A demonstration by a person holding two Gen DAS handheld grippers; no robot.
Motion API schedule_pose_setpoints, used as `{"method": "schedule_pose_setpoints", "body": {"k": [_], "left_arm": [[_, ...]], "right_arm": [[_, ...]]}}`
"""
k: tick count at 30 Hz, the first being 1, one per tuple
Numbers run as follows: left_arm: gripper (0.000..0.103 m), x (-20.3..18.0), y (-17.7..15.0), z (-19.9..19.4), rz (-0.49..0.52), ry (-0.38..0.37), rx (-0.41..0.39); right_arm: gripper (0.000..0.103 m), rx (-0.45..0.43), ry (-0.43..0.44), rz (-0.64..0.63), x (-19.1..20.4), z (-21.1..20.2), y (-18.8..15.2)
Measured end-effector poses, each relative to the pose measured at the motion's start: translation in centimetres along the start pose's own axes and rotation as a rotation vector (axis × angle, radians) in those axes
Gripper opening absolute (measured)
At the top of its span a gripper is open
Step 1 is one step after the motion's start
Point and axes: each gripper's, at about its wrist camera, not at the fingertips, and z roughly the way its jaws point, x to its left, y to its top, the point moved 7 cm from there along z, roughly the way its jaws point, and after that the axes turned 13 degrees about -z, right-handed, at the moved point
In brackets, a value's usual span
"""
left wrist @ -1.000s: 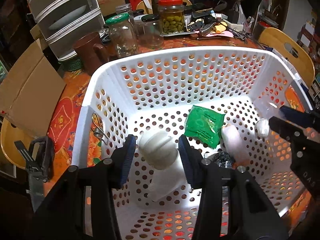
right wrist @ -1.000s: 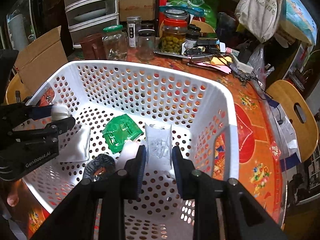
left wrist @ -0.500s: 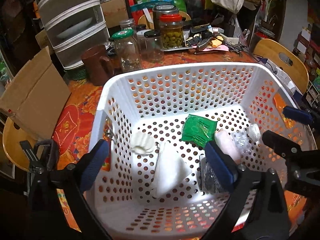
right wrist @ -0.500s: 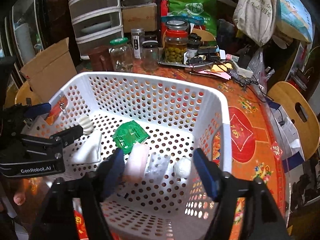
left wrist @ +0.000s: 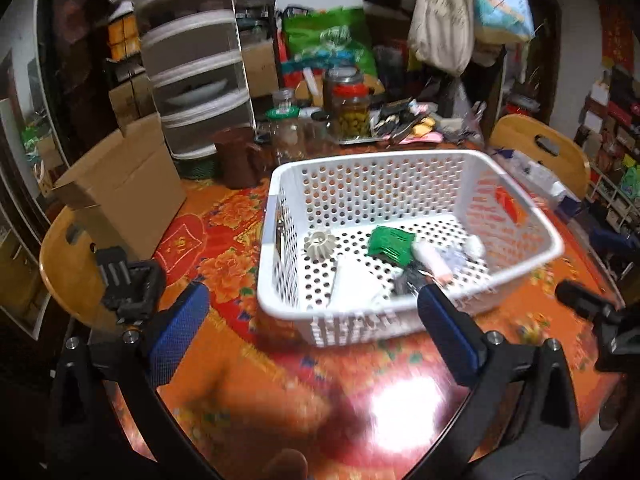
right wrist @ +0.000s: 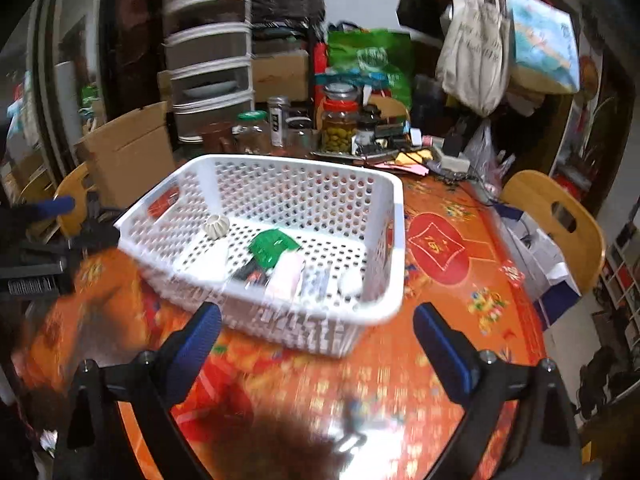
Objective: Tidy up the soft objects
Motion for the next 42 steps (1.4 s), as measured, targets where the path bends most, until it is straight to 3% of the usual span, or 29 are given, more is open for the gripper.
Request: {"method": "schedule_pose_setpoints", "body": {"k": [6, 11, 16, 21, 30, 42], "left_arm": [[0.103, 1.3, -4.2, -7.7, -0.045, -0.055, -0.052], [0.103, 1.9, -8.3, -13.3, -0.085, -0.074, -0.067], [0.103, 1.5, -12.0, -19.4, -0.107, -0.086, -0.094], [0.103, -0.6, -13.2, -23.8, -0.071, -0.105, -0.11], [0.103, -2.4, -12.2, -23.0, -0.052, -0.091, -0.086], [0.103, -1.9, -11.5, -21.4, -0.059, -0.087, -0.074]], "right_arm": [[0.097, -0.13, -0.076, 0.014, 2.8, -7.6, -4.5], [0.097, -0.195, -0.061, 0.104, 4.4, -14.0, -7.3], [0.097, -0.249, -0.014, 0.097, 6.7, -19.4, -8.2], [0.097, -0.269, -0.042, 0.057, 7.1, -22.7, -7.5], [0.098, -0.195, -0.046, 0.136, 3.8, -20.2, -7.9], [0.098, -0.17, -0.015, 0.128, 4.3, -18.7, -8.3]]}}
